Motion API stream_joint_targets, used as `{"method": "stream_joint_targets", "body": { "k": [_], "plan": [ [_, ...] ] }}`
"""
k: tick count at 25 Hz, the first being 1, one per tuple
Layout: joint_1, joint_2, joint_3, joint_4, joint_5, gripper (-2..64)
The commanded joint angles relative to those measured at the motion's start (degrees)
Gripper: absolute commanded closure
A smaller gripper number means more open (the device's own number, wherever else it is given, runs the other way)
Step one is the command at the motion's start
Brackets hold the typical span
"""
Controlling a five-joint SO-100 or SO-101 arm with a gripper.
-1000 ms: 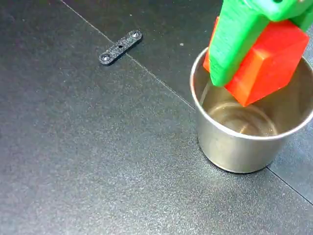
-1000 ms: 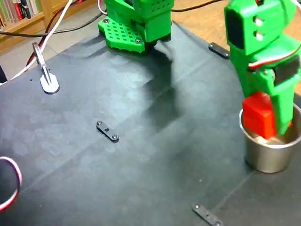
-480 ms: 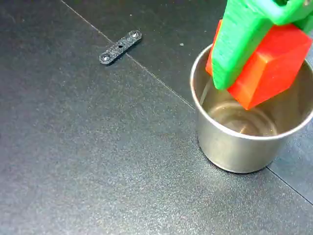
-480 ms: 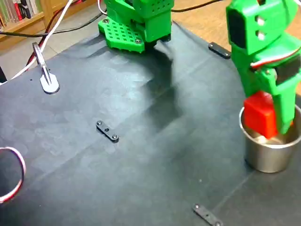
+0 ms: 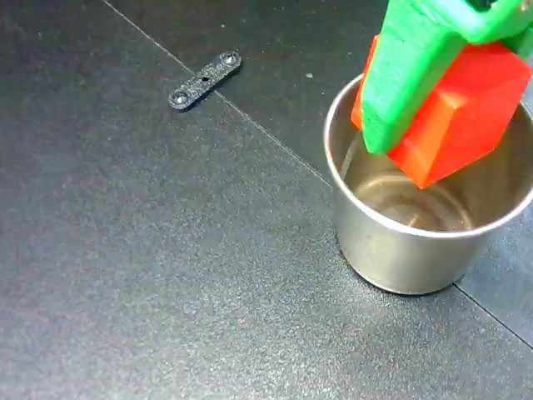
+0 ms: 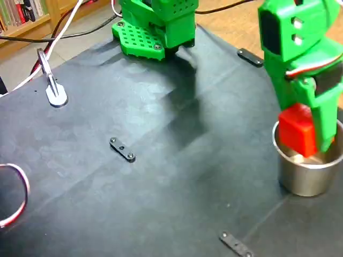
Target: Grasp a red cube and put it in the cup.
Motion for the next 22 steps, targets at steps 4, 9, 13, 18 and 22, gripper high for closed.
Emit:
{"method": "stream_joint_targets", "body": {
  "k": [4,9,13,18,22],
  "plan": [
    [-0.44,1.41,-0.53,0.18,-0.44,39.0],
    [-0.53,1.41,-0.53,0.18,-0.44,38.9],
    [-0.53,1.41,-0.53,0.18,-0.44,38.9],
    [-0.53,1.76,-0.62,0.18,-0.44,38.9],
    [-0.53,7.82,-0.53,0.18,-0.35,39.0]
  ]
}}
